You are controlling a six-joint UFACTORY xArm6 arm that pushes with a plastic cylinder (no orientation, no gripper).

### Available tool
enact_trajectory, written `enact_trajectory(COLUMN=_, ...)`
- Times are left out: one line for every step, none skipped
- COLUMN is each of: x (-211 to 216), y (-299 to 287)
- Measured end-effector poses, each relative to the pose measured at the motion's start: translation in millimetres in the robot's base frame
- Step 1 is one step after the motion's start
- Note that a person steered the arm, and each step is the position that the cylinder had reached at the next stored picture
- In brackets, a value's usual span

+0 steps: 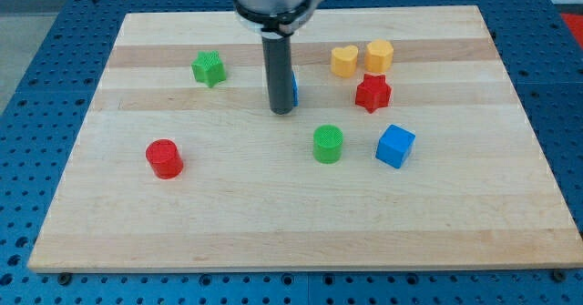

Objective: Push the blue triangle a bit right and up

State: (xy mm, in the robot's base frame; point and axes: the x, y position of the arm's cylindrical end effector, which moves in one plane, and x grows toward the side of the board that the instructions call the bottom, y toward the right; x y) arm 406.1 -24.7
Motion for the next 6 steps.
enact_trajectory(x=7.3, y=6.7)
enact_trajectory(x=3.0, y=7.2)
enact_trajectory(x=-16.5, y=7.1)
enact_trajectory(x=-30.2, y=7.1)
enact_trajectory(x=-31.6, y=7.1)
enact_trajectory(x=-24.9, y=8.2)
